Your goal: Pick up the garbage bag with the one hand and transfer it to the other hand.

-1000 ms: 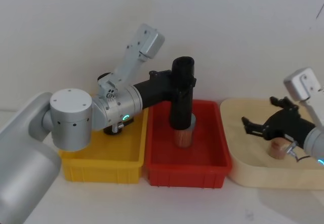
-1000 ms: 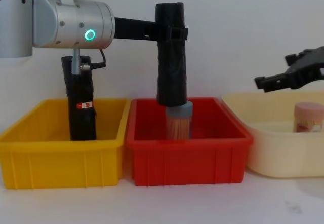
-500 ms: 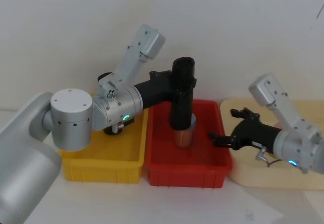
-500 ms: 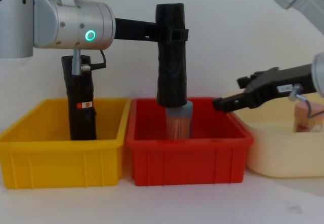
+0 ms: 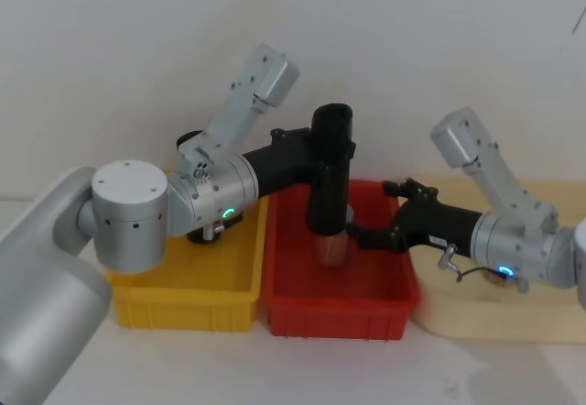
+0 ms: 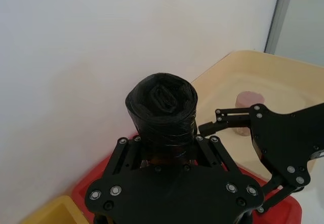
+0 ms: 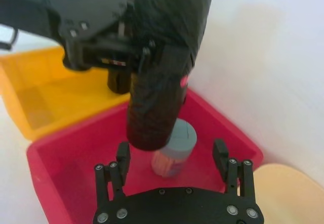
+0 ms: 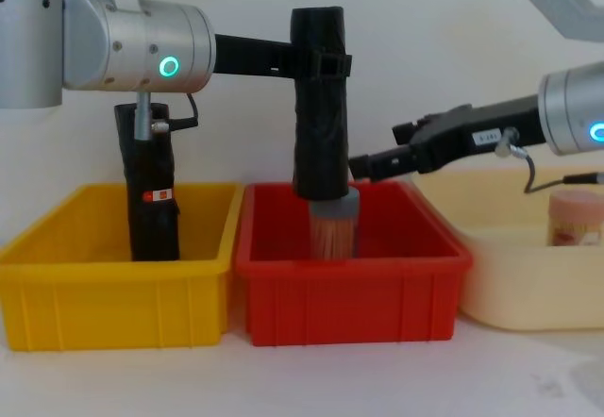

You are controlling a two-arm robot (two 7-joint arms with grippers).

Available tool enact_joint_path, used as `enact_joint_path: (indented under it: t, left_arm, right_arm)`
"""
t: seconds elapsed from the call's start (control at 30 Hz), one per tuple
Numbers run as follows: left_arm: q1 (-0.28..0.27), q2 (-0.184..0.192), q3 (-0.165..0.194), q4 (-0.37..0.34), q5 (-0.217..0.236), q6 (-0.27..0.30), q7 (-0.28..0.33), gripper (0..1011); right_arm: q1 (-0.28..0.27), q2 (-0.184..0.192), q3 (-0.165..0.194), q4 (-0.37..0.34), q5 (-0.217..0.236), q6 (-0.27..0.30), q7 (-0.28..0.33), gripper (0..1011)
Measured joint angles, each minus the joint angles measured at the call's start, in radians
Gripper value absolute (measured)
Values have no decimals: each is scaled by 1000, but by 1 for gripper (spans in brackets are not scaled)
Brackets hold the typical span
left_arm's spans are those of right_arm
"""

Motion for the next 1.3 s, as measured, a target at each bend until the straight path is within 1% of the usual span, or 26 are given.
enact_joint_path:
  t: [0.23,0.47,0.77,1.0,1.07,1.17,1.3]
  left_arm:
    - [0,0,0,0,0,0,0,381]
    - [0,0,0,0,0,0,0,381]
    - [0,0,0,0,0,0,0,381]
    - [0,0,0,0,0,0,0,381]
    - [0,0,0,0,0,0,0,381]
    - [0,0,0,0,0,0,0,381]
    - [0,0,0,0,0,0,0,381]
  right_arm:
    - [30,-9,1,23,31,-8,41,999]
    - [55,-20,-8,57,48,-12,69,999]
    - [103,-56,-30,148,62,-29,98,999]
    - [151,-99,-46,242,72,-57,115,1000]
    - [156,-104,-48,252,74,-61,118,1000]
    - [179,-125,-55,298,78,-76,125,999]
    - [196,-141,-61,332,82,-88,130,1000]
